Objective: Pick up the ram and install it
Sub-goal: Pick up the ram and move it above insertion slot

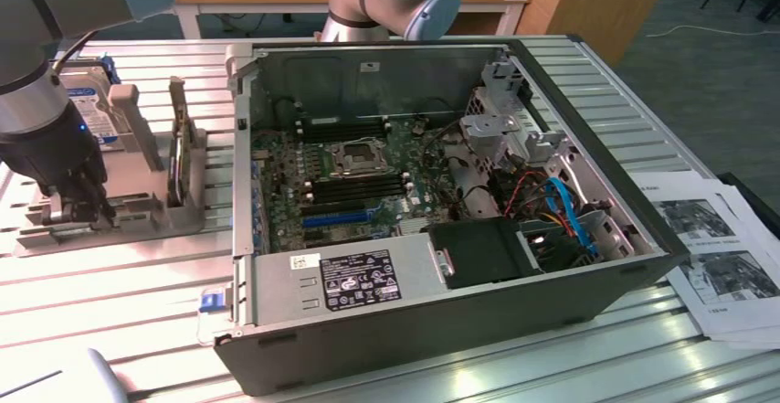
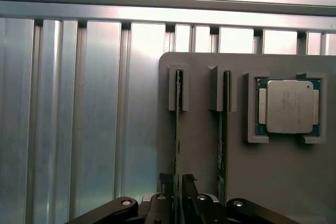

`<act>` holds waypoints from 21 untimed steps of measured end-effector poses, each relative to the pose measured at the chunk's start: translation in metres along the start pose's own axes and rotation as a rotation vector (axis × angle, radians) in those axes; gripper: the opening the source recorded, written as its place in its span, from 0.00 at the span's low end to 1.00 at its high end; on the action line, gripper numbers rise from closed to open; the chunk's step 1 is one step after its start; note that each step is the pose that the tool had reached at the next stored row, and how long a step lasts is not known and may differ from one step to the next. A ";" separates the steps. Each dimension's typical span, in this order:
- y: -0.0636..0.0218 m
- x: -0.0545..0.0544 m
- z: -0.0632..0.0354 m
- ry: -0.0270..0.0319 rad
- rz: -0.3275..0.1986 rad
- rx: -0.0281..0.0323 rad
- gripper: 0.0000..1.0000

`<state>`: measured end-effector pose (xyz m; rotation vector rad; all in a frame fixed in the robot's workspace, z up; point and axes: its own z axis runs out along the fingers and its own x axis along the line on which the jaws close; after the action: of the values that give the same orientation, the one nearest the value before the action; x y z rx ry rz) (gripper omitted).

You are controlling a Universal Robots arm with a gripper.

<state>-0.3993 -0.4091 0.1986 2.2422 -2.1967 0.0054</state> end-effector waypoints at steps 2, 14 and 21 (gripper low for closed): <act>0.0000 0.000 -0.0007 0.0000 0.000 0.0000 0.21; -0.0001 0.000 -0.0023 -0.0001 0.000 0.0001 0.21; 0.0000 0.000 -0.0023 0.0000 0.000 -0.0001 0.21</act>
<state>-0.3992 -0.4090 0.2010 2.2422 -2.1967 0.0054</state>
